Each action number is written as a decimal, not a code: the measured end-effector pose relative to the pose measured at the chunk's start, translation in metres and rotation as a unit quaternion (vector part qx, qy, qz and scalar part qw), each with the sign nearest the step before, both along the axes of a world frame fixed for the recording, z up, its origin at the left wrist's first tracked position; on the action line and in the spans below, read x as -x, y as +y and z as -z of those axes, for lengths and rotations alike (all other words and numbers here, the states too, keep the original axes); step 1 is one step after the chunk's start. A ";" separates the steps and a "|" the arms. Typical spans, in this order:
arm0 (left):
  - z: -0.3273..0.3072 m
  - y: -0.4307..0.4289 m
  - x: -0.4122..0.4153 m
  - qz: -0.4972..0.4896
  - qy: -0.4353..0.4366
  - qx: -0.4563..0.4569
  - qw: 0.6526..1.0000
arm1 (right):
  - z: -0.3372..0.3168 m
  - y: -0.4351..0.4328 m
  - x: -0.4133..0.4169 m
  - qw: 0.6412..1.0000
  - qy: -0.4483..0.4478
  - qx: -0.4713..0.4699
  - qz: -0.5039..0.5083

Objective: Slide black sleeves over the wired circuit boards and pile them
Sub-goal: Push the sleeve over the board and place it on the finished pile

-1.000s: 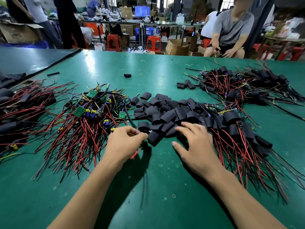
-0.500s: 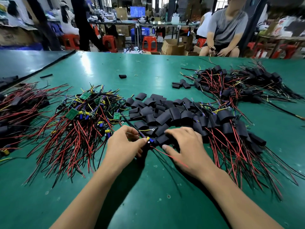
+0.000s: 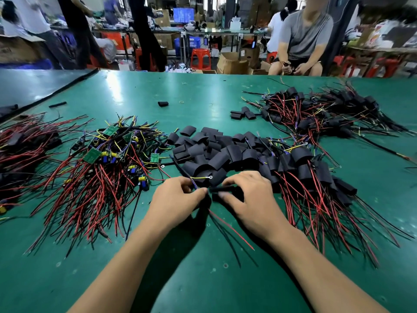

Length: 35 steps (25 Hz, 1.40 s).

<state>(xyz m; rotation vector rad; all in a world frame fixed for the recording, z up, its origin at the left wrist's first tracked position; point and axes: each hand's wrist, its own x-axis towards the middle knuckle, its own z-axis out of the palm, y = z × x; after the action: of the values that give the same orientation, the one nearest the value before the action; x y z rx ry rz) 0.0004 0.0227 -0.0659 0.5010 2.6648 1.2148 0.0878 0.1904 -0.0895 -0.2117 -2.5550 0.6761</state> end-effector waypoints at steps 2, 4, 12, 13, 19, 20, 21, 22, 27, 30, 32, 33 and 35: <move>0.000 -0.005 0.001 -0.005 -0.048 -0.065 0.997 | -0.004 -0.001 -0.001 0.997 0.038 0.068 0.016; 0.000 -0.009 0.002 -0.023 -0.030 -0.116 0.993 | -0.008 -0.002 -0.002 0.983 0.077 0.161 0.035; -0.011 -0.016 0.006 -0.077 -0.133 -0.426 0.892 | -0.017 -0.001 -0.001 0.878 0.101 0.467 0.018; -0.012 -0.017 0.009 -0.089 -0.151 -0.435 0.883 | -0.018 0.000 -0.001 0.873 0.098 0.478 0.011; -0.013 -0.024 0.020 -0.133 -0.260 -0.474 0.831 | -0.019 0.002 0.000 0.865 0.107 0.490 0.030; -0.012 -0.025 0.020 -0.133 -0.256 -0.474 0.832 | -0.019 0.003 0.000 0.863 0.110 0.492 0.040; -0.012 -0.025 0.021 -0.132 -0.247 -0.470 0.837 | -0.020 0.004 0.000 0.856 0.113 0.502 0.047; -0.012 -0.025 0.021 -0.132 -0.233 -0.465 0.844 | -0.020 0.004 0.001 0.847 0.118 0.517 0.050; -0.013 -0.026 0.023 -0.148 -0.191 -0.467 0.851 | -0.024 0.009 0.001 0.805 0.162 0.570 0.045; -0.013 -0.027 0.024 -0.158 -0.193 -0.478 0.842 | -0.024 0.011 0.001 0.783 0.163 0.599 0.039; -0.014 -0.028 0.025 -0.162 -0.201 -0.483 0.837 | -0.025 0.010 -0.001 0.776 0.157 0.611 0.017; -0.014 -0.028 0.026 -0.165 -0.205 -0.486 0.834 | -0.026 0.009 -0.001 0.773 0.155 0.615 0.005; -0.016 -0.029 0.026 -0.167 -0.209 -0.488 0.831 | -0.029 0.008 -0.002 0.767 0.157 0.622 -0.005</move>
<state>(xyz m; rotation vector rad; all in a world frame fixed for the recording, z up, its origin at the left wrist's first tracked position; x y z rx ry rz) -0.0254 -0.0059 -0.0502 -0.1574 1.6304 2.4262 0.0899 0.1984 -0.0603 -0.4451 -1.4063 2.1002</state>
